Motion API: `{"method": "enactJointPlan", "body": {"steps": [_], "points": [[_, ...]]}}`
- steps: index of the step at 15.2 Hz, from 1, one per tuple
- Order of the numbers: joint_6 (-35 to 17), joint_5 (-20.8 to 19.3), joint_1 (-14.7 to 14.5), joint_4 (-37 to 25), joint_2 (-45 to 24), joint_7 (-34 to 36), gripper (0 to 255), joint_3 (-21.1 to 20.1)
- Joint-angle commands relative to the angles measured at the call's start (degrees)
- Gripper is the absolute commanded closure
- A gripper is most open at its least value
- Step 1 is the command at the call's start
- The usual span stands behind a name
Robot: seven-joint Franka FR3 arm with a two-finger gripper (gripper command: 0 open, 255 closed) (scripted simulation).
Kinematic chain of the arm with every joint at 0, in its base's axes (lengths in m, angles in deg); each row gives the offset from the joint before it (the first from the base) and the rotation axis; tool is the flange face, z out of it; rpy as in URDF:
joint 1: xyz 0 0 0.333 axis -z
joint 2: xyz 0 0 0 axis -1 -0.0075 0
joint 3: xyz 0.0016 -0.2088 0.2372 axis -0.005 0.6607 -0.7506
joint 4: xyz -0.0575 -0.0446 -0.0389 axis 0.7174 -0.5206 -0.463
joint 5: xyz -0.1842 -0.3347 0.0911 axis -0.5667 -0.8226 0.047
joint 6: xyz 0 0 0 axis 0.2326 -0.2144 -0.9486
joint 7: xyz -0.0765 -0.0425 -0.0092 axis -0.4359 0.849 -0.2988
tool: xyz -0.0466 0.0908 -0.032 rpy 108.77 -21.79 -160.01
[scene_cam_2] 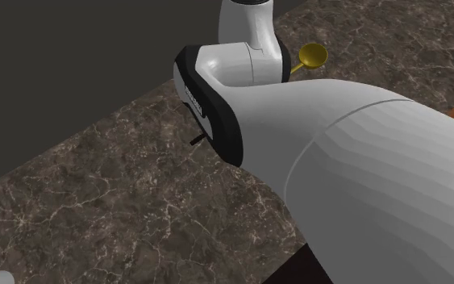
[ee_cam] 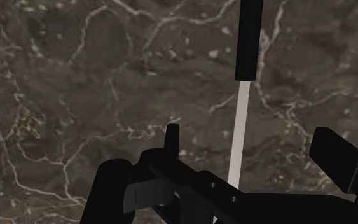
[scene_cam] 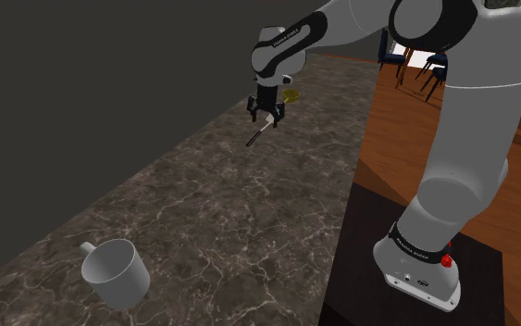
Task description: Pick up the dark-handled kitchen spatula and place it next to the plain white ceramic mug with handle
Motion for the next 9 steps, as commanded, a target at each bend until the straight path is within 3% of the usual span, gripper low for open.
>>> {"method": "enactJointPlan", "body": {"steps": [1, 8, 9], "points": [[-0.9, 0.0, 0.0, 0.3, -0.6, 0.0, 0, 0.0], [-0.9, 0.0, 0.0, 0.3, -0.6, 0.0, 0, 0.0], [-0.9, 0.0, 0.0, 0.3, -0.6, 0.0, 255, 0.0]]}}
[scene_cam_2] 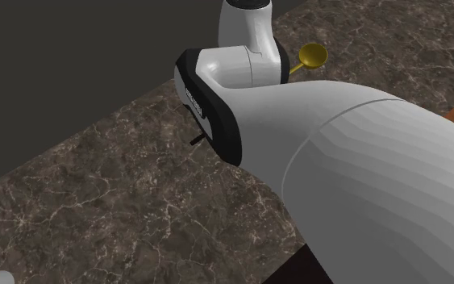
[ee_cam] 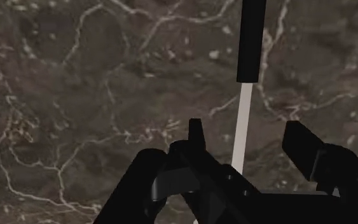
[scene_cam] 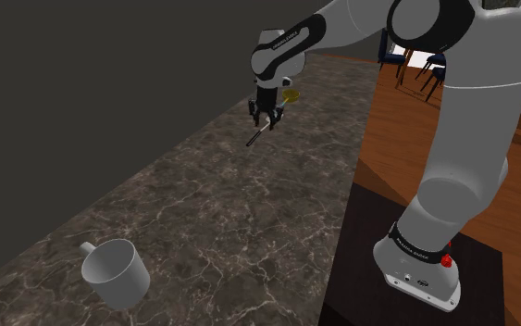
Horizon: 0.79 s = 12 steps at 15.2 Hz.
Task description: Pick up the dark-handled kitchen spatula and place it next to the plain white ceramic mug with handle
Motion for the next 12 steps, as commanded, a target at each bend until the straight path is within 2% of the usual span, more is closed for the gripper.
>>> {"method": "enactJointPlan", "body": {"steps": [1, 9, 12], "points": [[0.0, 0.0, 0.0, 0.0, 0.0, 0.0, 255, 0.0], [0.0, 0.0, 0.0, 0.0, 0.0, 0.0, 255, 0.0], [1.9, -0.1, 0.0, -0.9, 1.1, 0.1, 255, 0.0]]}}
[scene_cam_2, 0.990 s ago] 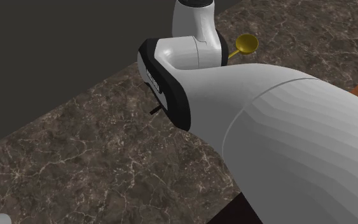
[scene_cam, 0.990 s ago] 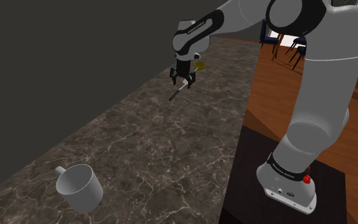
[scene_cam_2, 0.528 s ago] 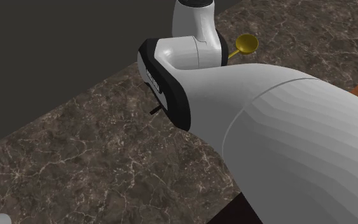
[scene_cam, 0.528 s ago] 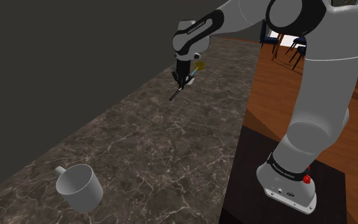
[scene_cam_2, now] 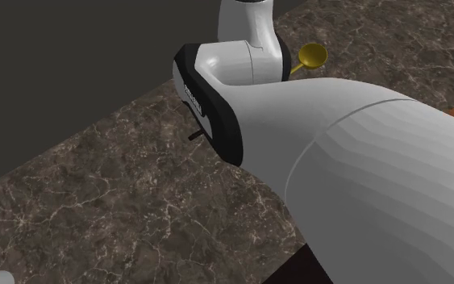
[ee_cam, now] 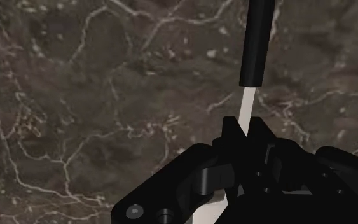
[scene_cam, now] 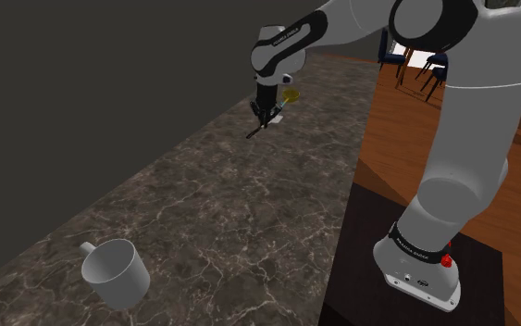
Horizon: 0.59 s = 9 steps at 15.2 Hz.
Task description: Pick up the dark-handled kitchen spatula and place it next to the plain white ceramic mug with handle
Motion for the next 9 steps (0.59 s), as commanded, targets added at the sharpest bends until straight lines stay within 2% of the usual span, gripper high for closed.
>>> {"method": "enactJointPlan", "body": {"steps": [1, 9], "points": [[1.3, 0.0, 0.0, -0.6, 0.7, 0.1, 255, 0.0], [6.7, -0.2, 0.0, -3.6, 3.1, 0.4, 255, 0.1]]}}
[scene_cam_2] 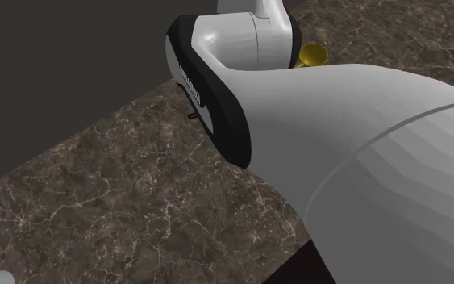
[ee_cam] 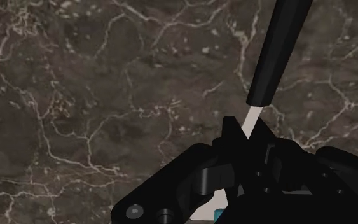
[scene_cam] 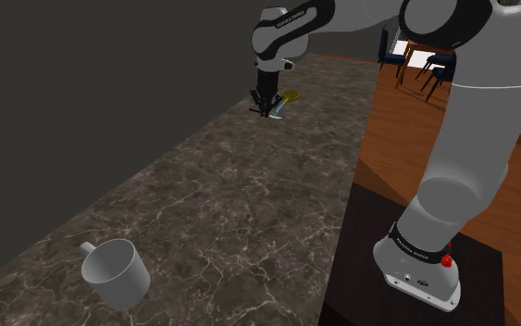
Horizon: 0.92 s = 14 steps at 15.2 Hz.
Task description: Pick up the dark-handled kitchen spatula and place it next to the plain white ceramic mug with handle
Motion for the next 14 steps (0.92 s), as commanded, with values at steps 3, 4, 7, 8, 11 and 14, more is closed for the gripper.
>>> {"method": "enactJointPlan", "body": {"steps": [3, 4, 7, 8, 11, 14], "points": [[2.8, -0.1, 0.0, -1.9, 0.9, 0.2, 255, 0.0], [3.5, -0.1, 0.0, -2.4, 1.1, 0.2, 255, 0.0], [5.6, -0.1, 0.0, -3.9, 1.7, 0.4, 255, 0.0], [6.3, -0.1, 0.0, -4.4, 1.9, 0.4, 255, 0.0], [8.5, -0.2, 0.0, -6.1, 2.3, 0.5, 255, 0.0], [10.7, -0.2, 0.0, -8.0, 2.7, 0.6, 255, 0.0]]}}
